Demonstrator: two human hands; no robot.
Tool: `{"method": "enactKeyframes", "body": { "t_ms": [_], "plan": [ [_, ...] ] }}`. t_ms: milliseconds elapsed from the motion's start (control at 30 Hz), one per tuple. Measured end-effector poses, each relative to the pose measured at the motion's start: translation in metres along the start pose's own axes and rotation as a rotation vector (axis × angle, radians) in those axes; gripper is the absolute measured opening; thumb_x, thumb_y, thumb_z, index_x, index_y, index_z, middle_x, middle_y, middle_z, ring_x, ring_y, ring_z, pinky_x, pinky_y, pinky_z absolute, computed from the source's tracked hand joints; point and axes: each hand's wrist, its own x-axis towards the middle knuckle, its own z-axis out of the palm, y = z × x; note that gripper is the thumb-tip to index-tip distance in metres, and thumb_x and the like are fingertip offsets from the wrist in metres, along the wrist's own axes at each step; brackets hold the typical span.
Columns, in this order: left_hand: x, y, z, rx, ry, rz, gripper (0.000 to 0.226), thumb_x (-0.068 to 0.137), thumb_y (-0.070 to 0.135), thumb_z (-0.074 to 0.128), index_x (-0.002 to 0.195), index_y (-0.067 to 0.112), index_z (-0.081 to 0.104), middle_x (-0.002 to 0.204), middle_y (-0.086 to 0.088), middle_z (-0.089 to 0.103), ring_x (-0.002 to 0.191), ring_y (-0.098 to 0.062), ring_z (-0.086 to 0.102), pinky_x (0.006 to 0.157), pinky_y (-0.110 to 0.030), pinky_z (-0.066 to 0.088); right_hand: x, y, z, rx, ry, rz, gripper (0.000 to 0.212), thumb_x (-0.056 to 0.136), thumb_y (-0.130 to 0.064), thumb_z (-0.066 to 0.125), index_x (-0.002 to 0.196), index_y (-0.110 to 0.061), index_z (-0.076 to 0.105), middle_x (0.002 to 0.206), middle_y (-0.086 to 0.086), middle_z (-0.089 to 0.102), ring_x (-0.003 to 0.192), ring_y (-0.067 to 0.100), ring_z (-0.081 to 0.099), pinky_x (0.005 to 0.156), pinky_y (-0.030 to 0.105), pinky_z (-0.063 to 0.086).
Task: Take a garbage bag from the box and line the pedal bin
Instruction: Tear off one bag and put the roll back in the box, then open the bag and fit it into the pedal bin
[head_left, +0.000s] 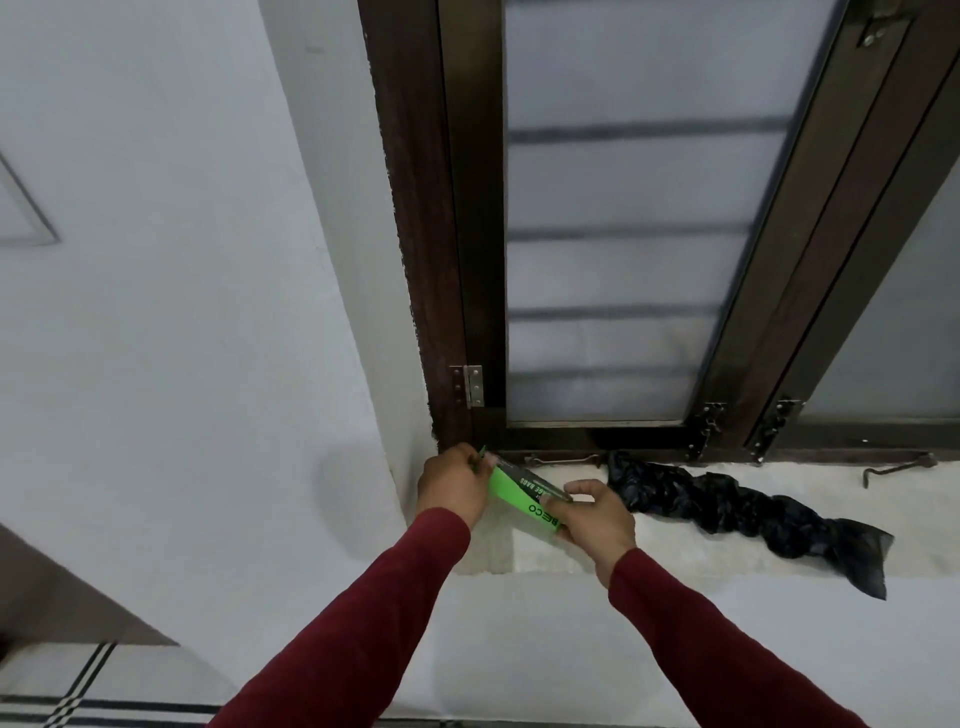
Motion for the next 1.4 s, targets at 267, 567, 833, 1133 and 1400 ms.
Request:
{"method": "enactKeyframes", "body": {
  "t_ms": [267,567,833,1133,1400],
  "plan": [
    [0.003,0.001,-0.007,0.701,-0.177,0.038,0.032,0.102,0.008,0.044,0.128,0.005,0.062,0.128,-0.015,0.064,0.114,-0.031,0.067,0.093,-0.036,0.054,0.022,-0.020,0.036,-0.290,-0.011,-0.077,0.046,0.074,-0.032,0.081,0.118,-0.023,0.073,0.117,0.006,0.072,0.106,0.024,0.068,0.094,0.028,0.053],
    [-0.009,0.009,-0.008,0.824,-0.151,0.148,0.027,0.100,0.005,0.049,0.120,0.008,0.066,0.117,-0.013,0.067,0.103,-0.031,0.069,0.078,-0.033,0.051,0.036,-0.013,0.033,-0.318,-0.133,-0.141,0.014,0.077,-0.014,0.067,0.085,-0.022,0.074,0.099,0.005,0.075,0.085,0.022,0.074,0.081,0.034,0.062],
    [-0.031,0.028,0.035,0.116,-0.284,0.060,0.010,0.094,0.011,0.064,0.091,0.011,0.073,0.085,-0.008,0.072,0.069,-0.022,0.077,0.057,-0.023,0.058,0.047,0.011,-0.081,-1.144,0.146,-0.432,0.049,0.081,-0.043,0.069,0.128,-0.030,0.060,0.127,0.000,0.058,0.120,0.028,0.047,0.088,0.039,0.050],
    [-0.057,0.059,0.074,-0.042,-0.314,0.254,0.092,0.069,0.023,0.090,0.149,0.029,0.045,0.138,0.004,0.050,0.123,-0.012,0.050,0.105,-0.026,0.043,0.038,0.002,-0.121,-0.320,-0.405,-0.157,0.017,0.095,-0.009,0.058,0.096,-0.019,0.071,0.095,0.007,0.072,0.088,0.026,0.069,0.085,0.043,0.055],
    [-0.070,0.091,0.054,-0.765,-0.480,-0.104,0.039,0.080,0.008,0.084,0.117,0.005,0.070,0.114,-0.017,0.077,0.106,-0.032,0.074,0.097,-0.048,0.059,-0.005,-0.012,-0.137,0.537,-0.726,0.051,0.046,0.099,-0.042,0.054,0.133,-0.013,0.062,0.131,0.021,0.065,0.122,0.036,0.063,0.105,0.049,0.048]
  ]
}}
